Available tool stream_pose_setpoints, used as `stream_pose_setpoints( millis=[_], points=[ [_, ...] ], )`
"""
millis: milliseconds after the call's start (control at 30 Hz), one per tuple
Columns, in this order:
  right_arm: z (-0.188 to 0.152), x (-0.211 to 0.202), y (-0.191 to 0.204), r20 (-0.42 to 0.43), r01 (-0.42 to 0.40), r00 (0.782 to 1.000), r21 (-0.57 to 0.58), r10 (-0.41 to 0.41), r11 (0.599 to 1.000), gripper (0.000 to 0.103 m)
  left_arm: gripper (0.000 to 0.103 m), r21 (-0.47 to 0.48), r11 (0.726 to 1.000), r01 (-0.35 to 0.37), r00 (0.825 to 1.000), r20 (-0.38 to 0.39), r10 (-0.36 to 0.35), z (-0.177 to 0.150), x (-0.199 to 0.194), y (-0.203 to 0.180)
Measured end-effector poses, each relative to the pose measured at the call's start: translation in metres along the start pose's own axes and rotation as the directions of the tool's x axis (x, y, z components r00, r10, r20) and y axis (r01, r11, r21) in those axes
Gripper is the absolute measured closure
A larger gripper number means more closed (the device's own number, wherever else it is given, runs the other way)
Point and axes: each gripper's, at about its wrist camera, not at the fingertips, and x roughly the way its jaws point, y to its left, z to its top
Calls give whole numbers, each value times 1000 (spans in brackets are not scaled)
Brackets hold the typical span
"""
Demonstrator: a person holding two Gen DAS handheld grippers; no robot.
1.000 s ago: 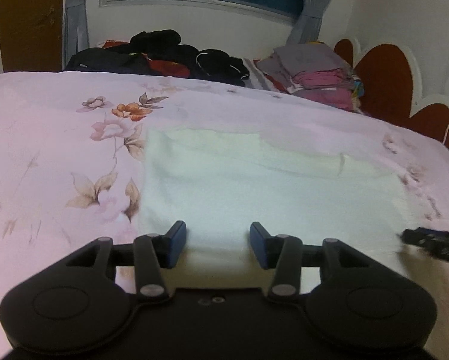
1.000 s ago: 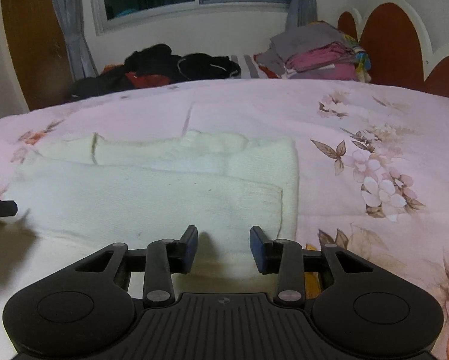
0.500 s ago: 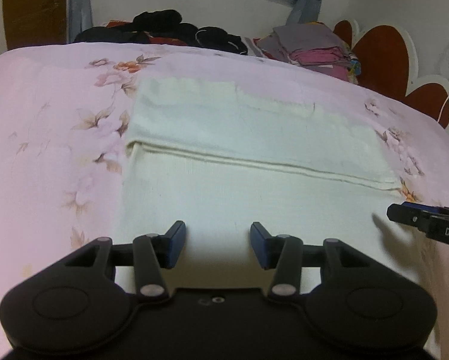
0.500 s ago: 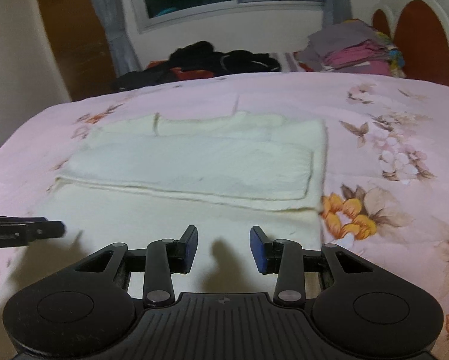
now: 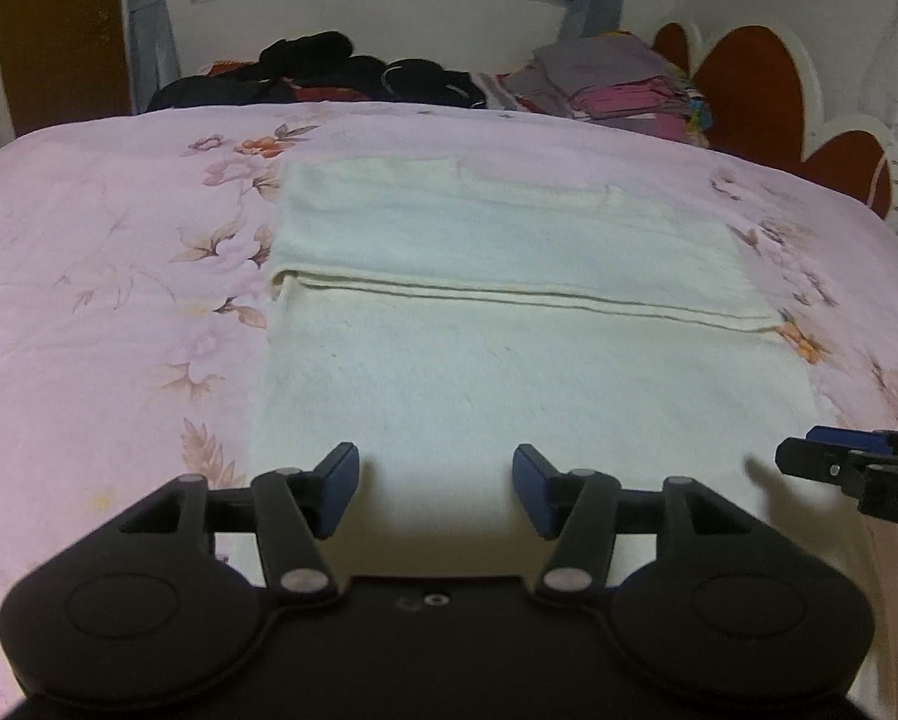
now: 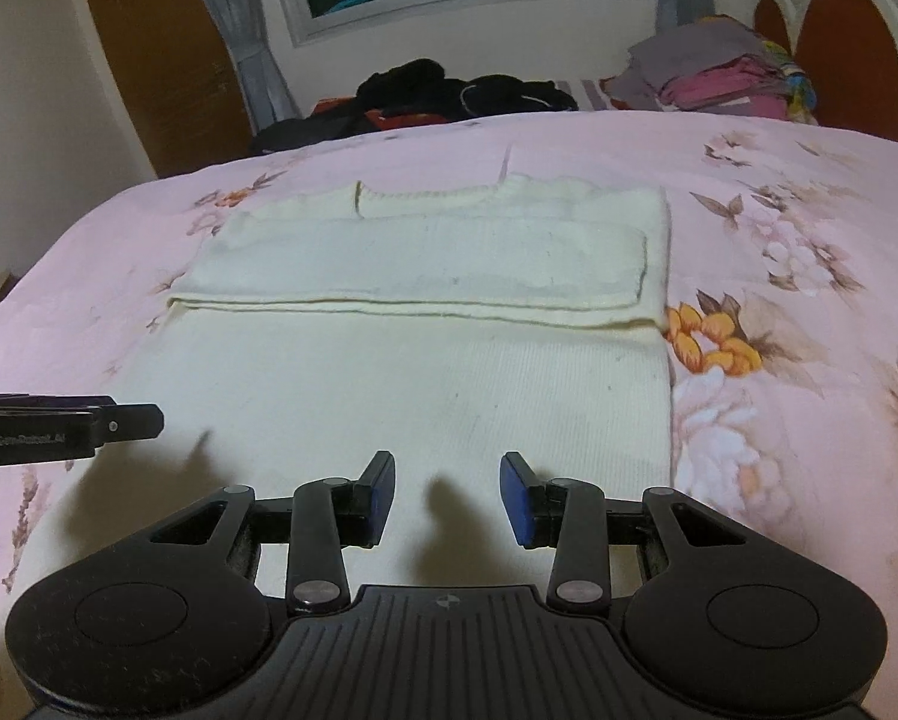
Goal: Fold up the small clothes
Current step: 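Withdraw both open tools from the folded sweater, then close both tools on the side edge of the cream sweater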
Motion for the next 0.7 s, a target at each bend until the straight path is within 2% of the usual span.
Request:
stream_pose_setpoints(
  millis=[100, 267, 333, 367, 400, 500, 700],
  points=[
    [-11, -12, 9, 6, 24, 1000, 15, -24, 1000, 64, 41, 20, 1000, 23, 1000, 5, -23, -10, -10, 3],
    [-34, -36, 32, 12, 64, 998, 26, -64, 998, 63, 40, 48, 997, 64, 998, -2, -64, -31, -34, 13],
    [-44, -46, 39, 14, 78, 997, 29, -79, 996, 53, 38, 55, 995, 80, 997, -12, -79, -39, -43, 17],
    [-49, -52, 43, 22, 90, 996, 32, -90, 995, 35, 37, 56, 995, 87, 996, -17, -86, -43, -47, 19],
    [-55, -59, 46, 32, 97, 995, 32, -98, 995, 32, 36, 56, 994, 96, 995, -19, -95, -46, -50, 22],
    [-70, -77, 49, 38, 120, 992, 31, -121, 992, 32, 36, 62, 991, 121, 993, -21, -119, -59, -65, 32],
    [-108, -108, 38, -15, 181, 983, 64, -180, 981, 32, 36, 38, 991, 127, 991, -45, -125, -93, -91, 64]
  ],
)
